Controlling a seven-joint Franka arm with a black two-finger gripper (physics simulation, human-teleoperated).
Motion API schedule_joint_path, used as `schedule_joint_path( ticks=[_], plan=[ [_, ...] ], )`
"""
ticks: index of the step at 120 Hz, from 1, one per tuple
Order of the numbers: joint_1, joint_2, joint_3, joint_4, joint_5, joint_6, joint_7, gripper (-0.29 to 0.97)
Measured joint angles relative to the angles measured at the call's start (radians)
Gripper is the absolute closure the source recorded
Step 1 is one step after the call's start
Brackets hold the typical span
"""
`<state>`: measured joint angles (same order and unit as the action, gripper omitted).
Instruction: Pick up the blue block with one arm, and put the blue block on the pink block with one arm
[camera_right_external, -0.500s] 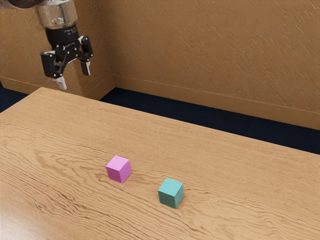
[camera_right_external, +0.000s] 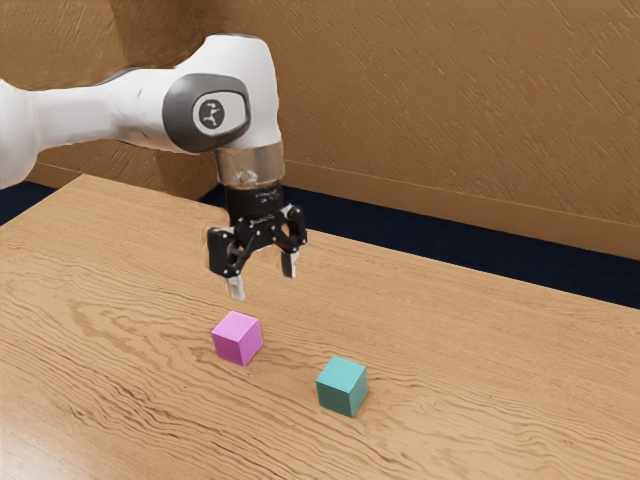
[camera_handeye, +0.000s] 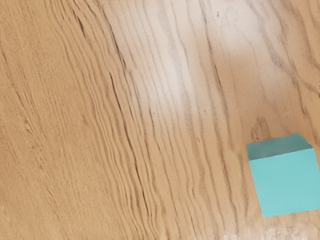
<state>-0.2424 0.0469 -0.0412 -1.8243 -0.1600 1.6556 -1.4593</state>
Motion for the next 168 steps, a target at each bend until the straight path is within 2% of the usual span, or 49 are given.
schedule_joint_path(
  ticks=[8,31,50,73,99,132,151,168],
  plan=[
    [-0.011,0.011,0.000,-0.004,0.018,0.042,0.109,0.00],
    [0.079,0.082,-0.021,-0.023,0.041,0.197,0.465,0.00],
    [0.032,0.148,-0.059,-0.076,0.060,0.350,0.697,0.00],
    [0.025,0.173,-0.080,-0.169,0.059,0.509,0.905,0.00],
    [0.026,0.219,-0.083,-0.192,0.038,0.630,1.072,0.00],
    [0.009,0.235,-0.102,-0.238,-0.013,0.694,1.207,0.00],
    [0.004,0.241,-0.107,-0.242,0.043,0.710,1.260,0.00],
    [0.007,0.254,-0.108,-0.242,0.058,0.727,1.293,0.00]
  ],
)
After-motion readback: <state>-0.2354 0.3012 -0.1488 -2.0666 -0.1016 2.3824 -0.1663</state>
